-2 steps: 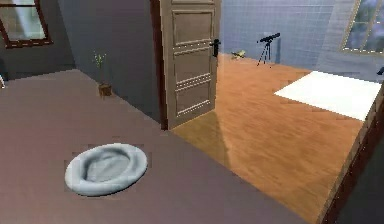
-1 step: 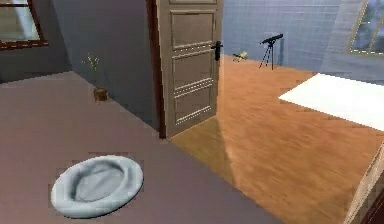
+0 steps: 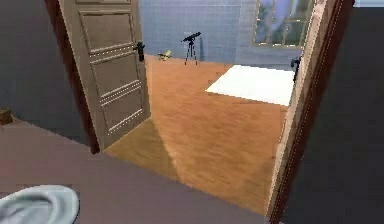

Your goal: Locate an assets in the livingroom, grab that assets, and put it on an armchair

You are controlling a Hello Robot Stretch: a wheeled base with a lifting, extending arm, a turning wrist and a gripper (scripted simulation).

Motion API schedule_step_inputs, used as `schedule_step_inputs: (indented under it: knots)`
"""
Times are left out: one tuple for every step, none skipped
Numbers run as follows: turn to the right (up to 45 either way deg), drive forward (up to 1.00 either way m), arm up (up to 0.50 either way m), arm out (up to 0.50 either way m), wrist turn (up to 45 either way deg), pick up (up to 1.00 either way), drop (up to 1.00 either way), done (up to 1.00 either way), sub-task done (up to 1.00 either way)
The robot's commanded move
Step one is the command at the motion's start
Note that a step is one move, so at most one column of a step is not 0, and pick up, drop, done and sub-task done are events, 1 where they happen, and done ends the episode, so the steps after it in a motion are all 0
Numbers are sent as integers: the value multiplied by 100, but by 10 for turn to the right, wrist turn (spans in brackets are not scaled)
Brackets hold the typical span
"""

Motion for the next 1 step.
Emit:
schedule_step_inputs:
  knots:
    - [0,95,0,0,0,0,0,0,0]
